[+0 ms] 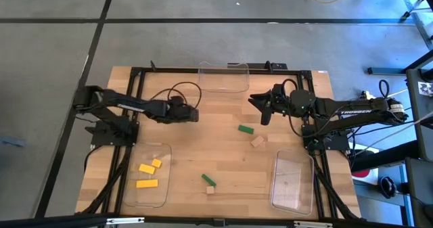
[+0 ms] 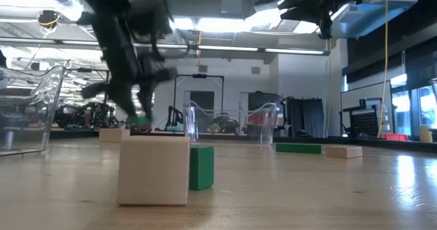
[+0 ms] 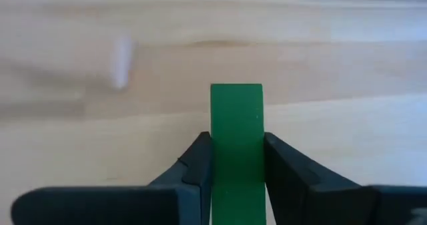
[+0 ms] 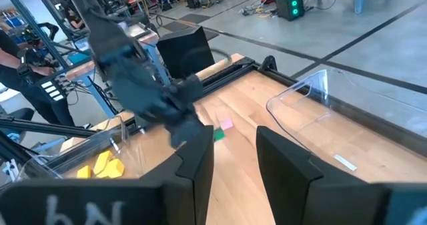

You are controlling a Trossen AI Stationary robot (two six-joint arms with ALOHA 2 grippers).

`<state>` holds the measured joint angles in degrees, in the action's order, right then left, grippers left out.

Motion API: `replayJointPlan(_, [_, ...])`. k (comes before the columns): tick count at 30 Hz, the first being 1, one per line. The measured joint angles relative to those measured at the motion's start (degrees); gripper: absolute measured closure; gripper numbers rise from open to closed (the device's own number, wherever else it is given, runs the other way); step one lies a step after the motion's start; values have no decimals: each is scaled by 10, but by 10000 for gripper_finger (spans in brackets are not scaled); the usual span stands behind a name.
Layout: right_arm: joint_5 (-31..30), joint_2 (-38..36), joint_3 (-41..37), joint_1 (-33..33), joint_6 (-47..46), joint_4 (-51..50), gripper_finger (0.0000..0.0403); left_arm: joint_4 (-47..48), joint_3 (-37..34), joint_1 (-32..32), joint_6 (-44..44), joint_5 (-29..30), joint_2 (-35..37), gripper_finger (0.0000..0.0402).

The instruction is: Sort & place blocks by color

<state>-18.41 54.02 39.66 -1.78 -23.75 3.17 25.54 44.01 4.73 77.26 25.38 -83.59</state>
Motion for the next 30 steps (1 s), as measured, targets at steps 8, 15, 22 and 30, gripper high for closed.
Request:
replayJointPlan(8, [53, 0, 0, 0, 0, 4, 286, -174, 0, -41, -310, -13, 156, 311])
replayJointPlan(15, [122, 0, 0, 0, -47, 45, 286, -370, 1, -3, -538, -205, 229, 311])
replayJointPlan(22, [155, 0, 0, 2, -42, 103, 286, -492, 1, 21, -570, -294, 226, 311])
replayJointPlan(30, [173, 0, 0, 2, -24, 110, 286, -506, 1, -1, -581, -248, 224, 311])
